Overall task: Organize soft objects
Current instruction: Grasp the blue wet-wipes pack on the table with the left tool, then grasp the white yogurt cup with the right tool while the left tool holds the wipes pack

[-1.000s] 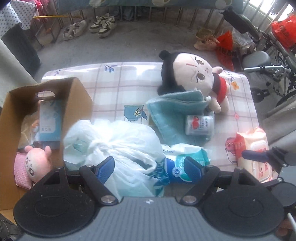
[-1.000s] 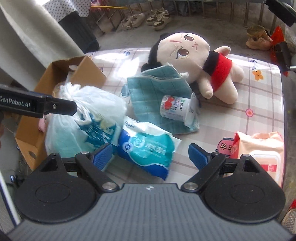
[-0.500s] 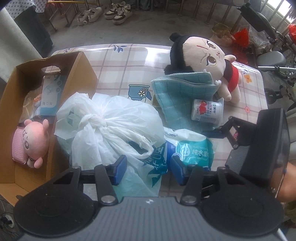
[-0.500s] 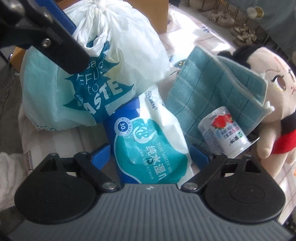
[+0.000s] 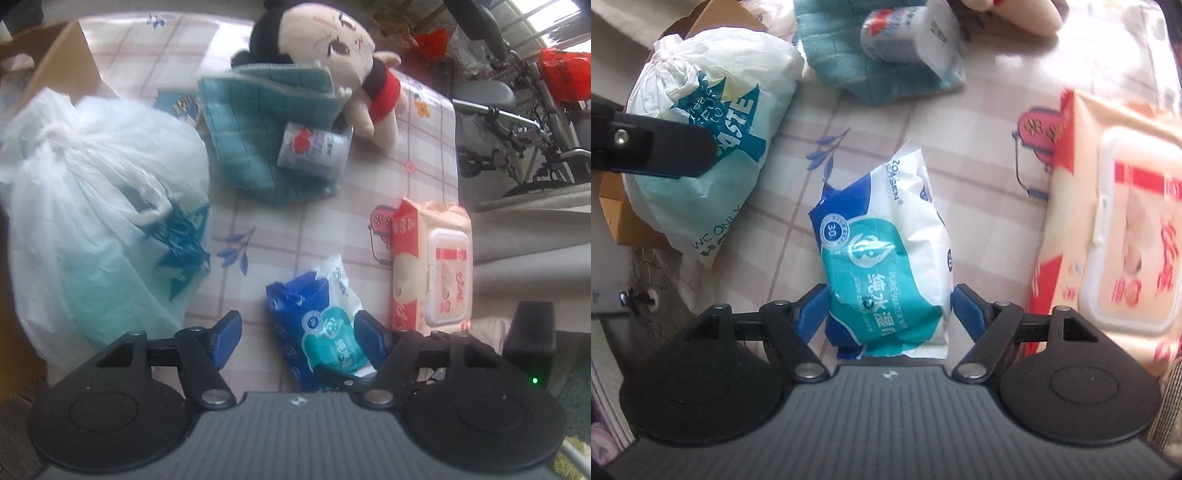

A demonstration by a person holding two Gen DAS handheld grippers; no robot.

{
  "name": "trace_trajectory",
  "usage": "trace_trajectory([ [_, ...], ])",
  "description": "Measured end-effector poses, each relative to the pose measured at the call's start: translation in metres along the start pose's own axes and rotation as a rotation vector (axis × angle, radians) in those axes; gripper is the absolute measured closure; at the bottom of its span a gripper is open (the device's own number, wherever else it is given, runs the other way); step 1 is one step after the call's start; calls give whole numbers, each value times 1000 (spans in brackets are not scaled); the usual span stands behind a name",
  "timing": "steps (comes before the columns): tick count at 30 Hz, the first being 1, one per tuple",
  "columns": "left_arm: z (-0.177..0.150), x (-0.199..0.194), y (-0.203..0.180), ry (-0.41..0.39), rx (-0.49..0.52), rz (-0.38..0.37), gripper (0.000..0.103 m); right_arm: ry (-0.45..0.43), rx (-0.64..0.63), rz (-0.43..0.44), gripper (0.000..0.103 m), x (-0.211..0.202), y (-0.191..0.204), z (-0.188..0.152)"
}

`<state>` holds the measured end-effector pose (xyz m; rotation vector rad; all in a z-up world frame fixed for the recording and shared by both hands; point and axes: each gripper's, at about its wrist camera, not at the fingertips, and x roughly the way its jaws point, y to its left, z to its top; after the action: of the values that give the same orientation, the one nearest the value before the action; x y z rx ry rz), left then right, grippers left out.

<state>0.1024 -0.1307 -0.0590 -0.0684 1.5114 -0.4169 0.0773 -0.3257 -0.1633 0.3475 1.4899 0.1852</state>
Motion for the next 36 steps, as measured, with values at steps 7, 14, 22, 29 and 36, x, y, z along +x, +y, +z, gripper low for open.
trace_trajectory([
  [7,-8,68,-7,157,-56,-70,21,-19,-47,10,22,0,-7,-40],
  [14,-9,115,-19,251,-6,-3,14,-30,-136,53,20,-9,4,-40],
  [22,-7,132,-13,266,-67,-18,32,-174,-156,-67,20,-80,-38,-34],
  [29,-6,118,5,203,-143,-49,40,-334,-118,38,20,-98,-72,36],
  [36,-7,112,20,181,-179,-57,40,-337,-46,178,37,-39,-55,118],
])
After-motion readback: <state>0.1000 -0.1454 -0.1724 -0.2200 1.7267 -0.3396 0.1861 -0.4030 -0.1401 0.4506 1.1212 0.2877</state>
